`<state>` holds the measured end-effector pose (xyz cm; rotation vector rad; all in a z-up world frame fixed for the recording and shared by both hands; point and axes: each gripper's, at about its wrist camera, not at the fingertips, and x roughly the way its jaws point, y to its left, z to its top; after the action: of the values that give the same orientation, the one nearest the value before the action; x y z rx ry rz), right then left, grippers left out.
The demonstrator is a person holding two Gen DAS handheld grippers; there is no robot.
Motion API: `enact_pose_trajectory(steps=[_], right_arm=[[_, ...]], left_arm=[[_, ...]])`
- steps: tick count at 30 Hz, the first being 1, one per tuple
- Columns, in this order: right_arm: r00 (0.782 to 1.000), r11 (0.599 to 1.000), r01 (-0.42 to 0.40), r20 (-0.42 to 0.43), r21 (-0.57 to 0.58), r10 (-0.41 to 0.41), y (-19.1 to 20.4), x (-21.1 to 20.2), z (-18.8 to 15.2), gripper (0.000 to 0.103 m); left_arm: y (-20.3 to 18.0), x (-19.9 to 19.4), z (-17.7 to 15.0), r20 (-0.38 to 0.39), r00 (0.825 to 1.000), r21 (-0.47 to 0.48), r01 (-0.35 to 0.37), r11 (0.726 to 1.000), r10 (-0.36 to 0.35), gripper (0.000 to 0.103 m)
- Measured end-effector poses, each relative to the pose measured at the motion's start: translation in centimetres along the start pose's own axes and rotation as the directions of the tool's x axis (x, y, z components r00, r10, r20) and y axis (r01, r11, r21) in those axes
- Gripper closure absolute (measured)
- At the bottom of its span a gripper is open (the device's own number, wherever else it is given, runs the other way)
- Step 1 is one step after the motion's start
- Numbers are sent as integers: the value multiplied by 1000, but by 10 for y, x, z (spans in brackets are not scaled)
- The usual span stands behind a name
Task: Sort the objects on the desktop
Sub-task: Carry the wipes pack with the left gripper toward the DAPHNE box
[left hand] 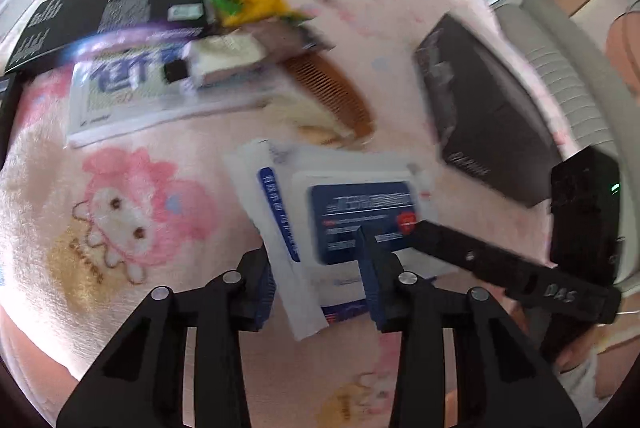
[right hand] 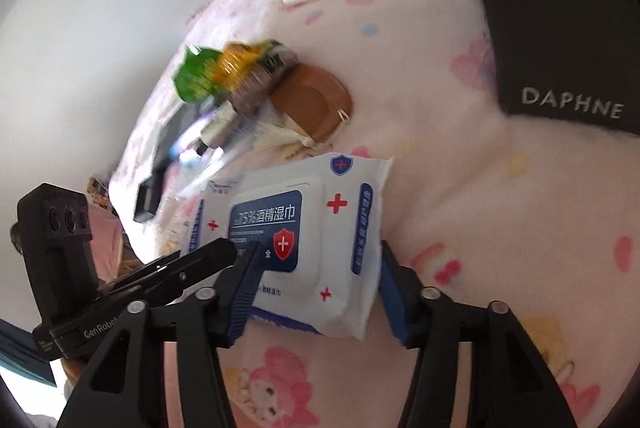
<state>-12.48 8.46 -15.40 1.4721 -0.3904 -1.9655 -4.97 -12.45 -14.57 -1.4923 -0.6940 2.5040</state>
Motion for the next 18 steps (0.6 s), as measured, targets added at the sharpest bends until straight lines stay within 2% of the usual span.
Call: enact_pose_trajectory(steps=[1,4,7,11,16,18], right_arm=[[1000,1000,-16,18,12,16,-1,-8,-2,59],[993,995,-80,87,61,75,-10,-35,-11,60],[993,998,-30,116,58,23,-13,-49,-13,64],[991,999,34,127,20,-36,-9,-57,-12,65],[989,999,31,147,29,-35,-11,-69,-15,66],[983,998,56,174,3,-56,-4,-84,-14,66]], left_arm=[[-5,-4,1,11,1000,17,4,1000,-4,67],[-17,-4,1,-3,1000,61,18,998,-18,67],[-29,0,-3,-14,1000,82,29,996,-28,67],[-46,7,-8,-17,1000,136,-5,991,7,67],[-63,-1,-5,-9,1000,164,11,986,-10,67],[-75,-7,-1,3,1000,177,28,984,-29,67]])
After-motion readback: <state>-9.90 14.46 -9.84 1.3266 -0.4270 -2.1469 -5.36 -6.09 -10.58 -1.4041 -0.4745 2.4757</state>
